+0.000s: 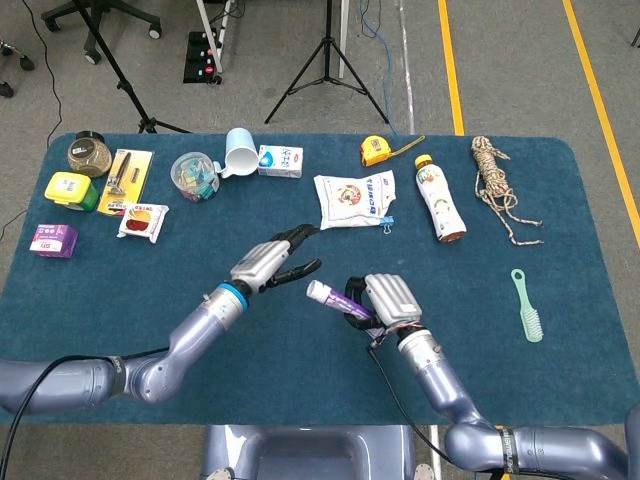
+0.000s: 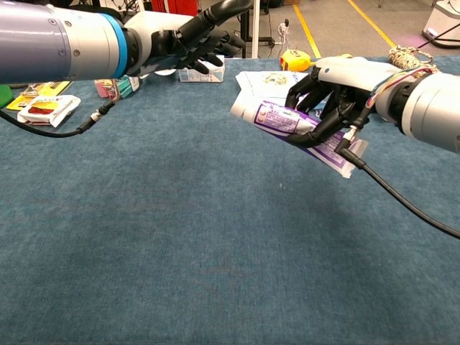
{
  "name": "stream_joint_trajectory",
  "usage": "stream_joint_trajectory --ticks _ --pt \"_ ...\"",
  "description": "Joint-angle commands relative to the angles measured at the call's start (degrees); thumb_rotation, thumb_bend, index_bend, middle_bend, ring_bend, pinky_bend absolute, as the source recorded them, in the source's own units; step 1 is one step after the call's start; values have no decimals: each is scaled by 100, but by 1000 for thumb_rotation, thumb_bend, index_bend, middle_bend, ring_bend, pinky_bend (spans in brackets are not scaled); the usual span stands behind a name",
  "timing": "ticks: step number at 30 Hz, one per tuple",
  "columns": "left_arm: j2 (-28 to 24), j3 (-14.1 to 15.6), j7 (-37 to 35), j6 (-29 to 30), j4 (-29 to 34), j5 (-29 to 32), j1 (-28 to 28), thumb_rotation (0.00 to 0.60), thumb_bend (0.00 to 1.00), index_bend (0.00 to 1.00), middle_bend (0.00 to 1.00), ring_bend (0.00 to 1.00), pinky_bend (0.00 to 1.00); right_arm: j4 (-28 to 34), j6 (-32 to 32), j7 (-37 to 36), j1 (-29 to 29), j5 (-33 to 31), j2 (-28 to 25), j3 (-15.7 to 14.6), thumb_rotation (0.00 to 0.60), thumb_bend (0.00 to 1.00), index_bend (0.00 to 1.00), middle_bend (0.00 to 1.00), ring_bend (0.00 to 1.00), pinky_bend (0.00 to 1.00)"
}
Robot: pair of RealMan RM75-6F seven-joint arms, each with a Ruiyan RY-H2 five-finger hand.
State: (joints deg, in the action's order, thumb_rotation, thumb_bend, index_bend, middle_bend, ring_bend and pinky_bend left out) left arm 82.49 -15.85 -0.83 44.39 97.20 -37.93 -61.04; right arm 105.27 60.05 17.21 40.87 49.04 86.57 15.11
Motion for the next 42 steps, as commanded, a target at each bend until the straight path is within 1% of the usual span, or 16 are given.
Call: stream_joint_trajectory --ticks 1,2,5,20,24,33,42 --pt "154 -119 -237 -187 -146 -212 85 0 0 0 0 0 0 23 -32 -56 28 -66 4 51 600 991 645 932 977 966" --pt "236 -166 -351 -259 -204 -270 89 0 0 0 0 0 0 62 -81 -166 39 -133 -7 119 600 991 645 933 977 966" --pt "364 -260 -567 -339 -315 -377 120 0 0 0 0 0 0 84 -140 -276 64 -182 -35 172 600 991 645 933 978 966" --pt "853 -506 -1220 -589 -701 -487 197 0 0 0 0 0 0 96 -225 -464 244 -292 11 260 600 992 645 938 983 970" --pt "939 -629 -1474 -740 -816 -469 217 0 0 0 0 0 0 90 -270 -590 264 -233 19 273 600 994 645 942 987 974" --pt "1025 -772 -1905 -1192 -1041 -451 236 0 0 0 0 0 0 -23 -322 -840 267 30 44 247 600 1000 650 957 1000 985" --pt "1056 -935 -2213 -1336 -1046 -618 305 0 0 0 0 0 0 -96 -333 -1323 201 280 113 325 600 1000 654 971 1000 999"
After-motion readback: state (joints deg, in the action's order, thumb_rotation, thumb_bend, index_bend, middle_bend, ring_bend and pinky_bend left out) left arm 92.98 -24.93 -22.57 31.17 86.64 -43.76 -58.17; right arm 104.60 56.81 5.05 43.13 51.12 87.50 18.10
